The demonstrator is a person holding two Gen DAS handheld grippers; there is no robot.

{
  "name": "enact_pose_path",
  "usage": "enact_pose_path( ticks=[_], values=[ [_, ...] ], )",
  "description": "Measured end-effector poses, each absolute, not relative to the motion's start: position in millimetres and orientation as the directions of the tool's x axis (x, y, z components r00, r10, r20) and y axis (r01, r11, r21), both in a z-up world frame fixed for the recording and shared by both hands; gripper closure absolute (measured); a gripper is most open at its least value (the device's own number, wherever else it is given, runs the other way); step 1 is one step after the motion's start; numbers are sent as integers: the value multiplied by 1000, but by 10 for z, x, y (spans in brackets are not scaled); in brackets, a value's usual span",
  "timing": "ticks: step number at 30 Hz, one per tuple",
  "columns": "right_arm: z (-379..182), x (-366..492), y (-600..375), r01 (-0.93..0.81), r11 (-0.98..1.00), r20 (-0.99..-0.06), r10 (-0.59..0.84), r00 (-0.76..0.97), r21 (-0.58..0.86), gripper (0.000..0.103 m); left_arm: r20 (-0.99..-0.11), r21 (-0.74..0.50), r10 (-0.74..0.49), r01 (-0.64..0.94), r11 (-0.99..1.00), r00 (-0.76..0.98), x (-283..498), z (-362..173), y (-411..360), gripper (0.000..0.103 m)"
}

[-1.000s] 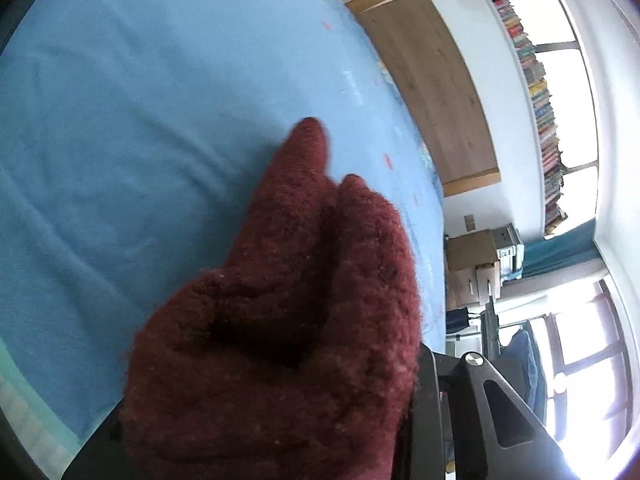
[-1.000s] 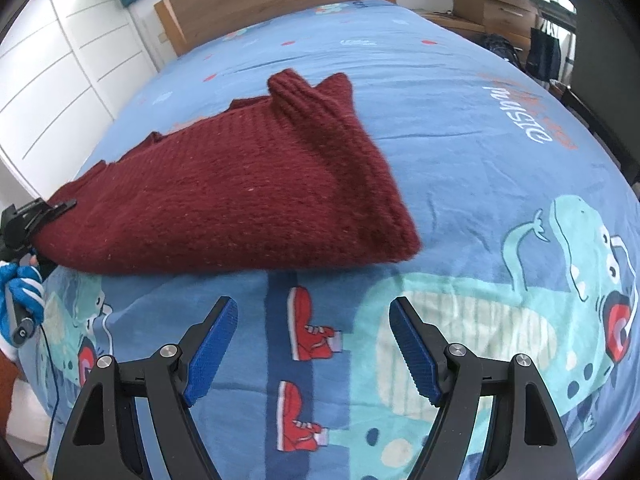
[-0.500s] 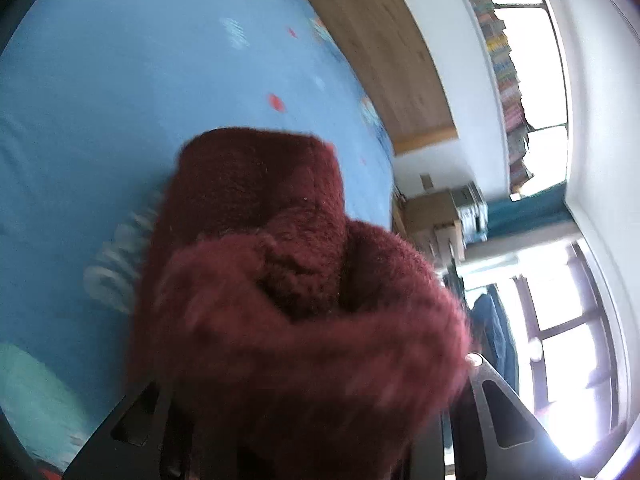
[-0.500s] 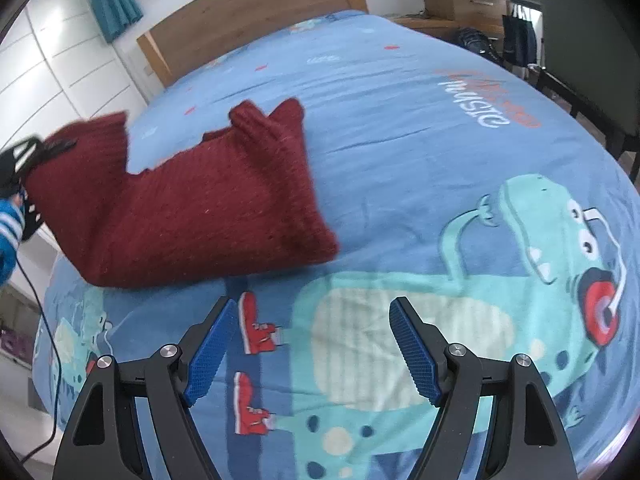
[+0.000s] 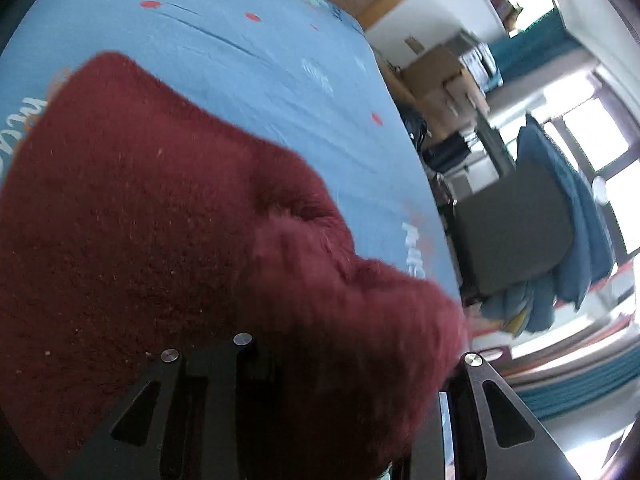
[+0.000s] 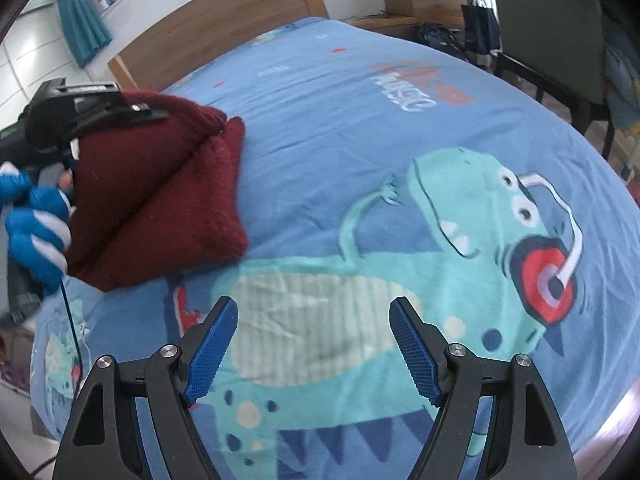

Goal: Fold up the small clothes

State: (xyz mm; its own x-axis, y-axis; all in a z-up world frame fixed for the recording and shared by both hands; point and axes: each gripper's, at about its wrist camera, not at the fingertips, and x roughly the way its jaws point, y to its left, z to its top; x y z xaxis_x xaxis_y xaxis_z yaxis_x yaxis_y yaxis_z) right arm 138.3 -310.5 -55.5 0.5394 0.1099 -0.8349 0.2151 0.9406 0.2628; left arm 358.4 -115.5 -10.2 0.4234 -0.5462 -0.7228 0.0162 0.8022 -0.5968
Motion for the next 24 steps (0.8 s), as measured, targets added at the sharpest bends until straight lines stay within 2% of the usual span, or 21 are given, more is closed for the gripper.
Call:
enact_pose_path(
  ticks=[6,9,12,13,14,16,18,21,24],
  values=[
    [-681,1311,-3185,236,933,-845,113,523,271,24,-719,-558,-538,97,824,440,3256,-78,-1446,77],
    [-706,1297,-3222,242,930,-845,115,522,276,23,-795,-417,-442,154,895,415,3106,-282,-1689,76],
    [-695,1277,-3266,244,930,-844,113,525,277,23,-811,-346,-402,206,915,426,2980,-383,-1796,73],
    [-682,1261,-3285,243,930,-842,111,528,275,23,-810,-339,-401,217,915,427,2966,-380,-1824,68],
    [-663,1253,-3298,244,931,-841,107,530,272,23,-808,-343,-411,229,911,423,2942,-365,-1815,64],
    [-632,1237,-3332,245,931,-838,103,535,270,24,-791,-383,-454,247,890,411,2916,-304,-1780,46],
    [-597,1235,-3353,248,931,-837,99,539,269,23,-774,-412,-492,273,869,398,2882,-225,-1757,42],
    [-525,1230,-3357,249,930,-833,95,546,270,23,-749,-471,-566,323,821,344,2817,-140,-1689,41],
    [-424,1251,-3332,235,935,-827,97,554,267,23,-755,-465,-575,361,808,314,2814,4,-1637,41]
  ],
)
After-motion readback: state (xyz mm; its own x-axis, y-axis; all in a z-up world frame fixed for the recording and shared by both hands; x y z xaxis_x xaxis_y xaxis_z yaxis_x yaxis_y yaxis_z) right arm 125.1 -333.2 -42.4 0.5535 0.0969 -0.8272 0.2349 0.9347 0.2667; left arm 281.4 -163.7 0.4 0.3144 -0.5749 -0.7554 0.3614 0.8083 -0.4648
